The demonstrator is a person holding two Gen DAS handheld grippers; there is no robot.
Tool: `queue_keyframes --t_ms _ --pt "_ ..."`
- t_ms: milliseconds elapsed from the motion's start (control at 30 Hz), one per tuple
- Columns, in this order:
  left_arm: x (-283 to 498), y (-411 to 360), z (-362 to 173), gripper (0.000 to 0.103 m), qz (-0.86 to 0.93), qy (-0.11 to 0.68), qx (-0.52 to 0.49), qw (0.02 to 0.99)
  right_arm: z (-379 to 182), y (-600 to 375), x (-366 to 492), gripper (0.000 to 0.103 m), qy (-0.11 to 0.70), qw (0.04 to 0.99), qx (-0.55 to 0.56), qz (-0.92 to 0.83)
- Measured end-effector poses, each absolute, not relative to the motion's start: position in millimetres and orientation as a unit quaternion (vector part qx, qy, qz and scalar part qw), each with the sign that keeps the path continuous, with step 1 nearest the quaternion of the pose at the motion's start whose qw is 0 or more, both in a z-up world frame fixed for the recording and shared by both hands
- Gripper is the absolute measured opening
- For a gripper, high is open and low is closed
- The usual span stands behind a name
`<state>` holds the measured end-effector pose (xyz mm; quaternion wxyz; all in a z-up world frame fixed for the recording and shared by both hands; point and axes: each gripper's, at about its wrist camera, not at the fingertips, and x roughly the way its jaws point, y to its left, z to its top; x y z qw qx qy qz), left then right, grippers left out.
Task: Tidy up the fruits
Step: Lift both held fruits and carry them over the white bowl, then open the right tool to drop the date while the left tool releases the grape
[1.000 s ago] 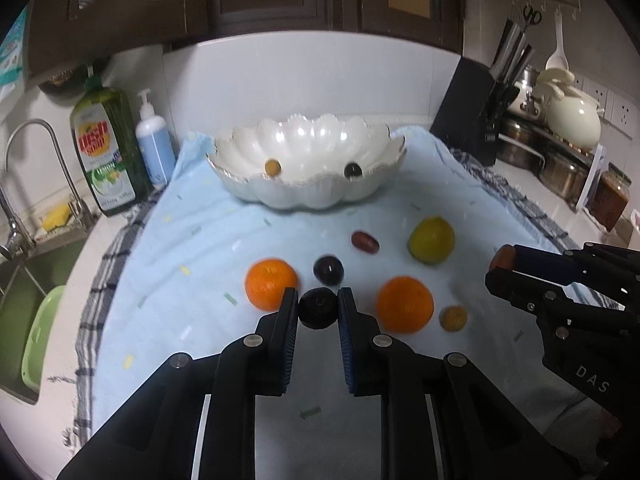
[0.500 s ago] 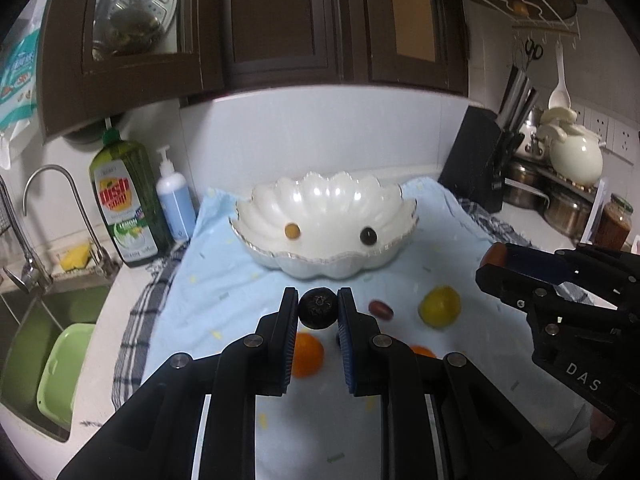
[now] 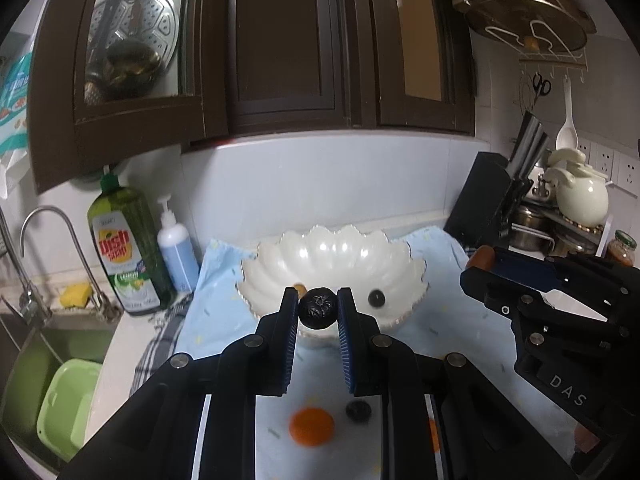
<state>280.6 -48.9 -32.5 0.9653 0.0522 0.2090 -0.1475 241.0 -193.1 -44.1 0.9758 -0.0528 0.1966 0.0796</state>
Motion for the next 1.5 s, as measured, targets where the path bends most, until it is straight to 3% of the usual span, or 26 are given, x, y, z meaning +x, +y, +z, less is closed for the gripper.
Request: queue_keyframes --t_ms 600,1500 --pt "371.8 -68.3 -13.6 0.02 -0.154 0.211 0.065 0.963 -21.7 -194.2 330.9 0.027 0.176 0.979 -0.074 0.074" --pt "524.5 -99.5 -63.2 0.02 -0.156 0.325 0.084 0.929 -77.0 -218.2 487.3 0.028 0.323 0.942 -0.057 0.074"
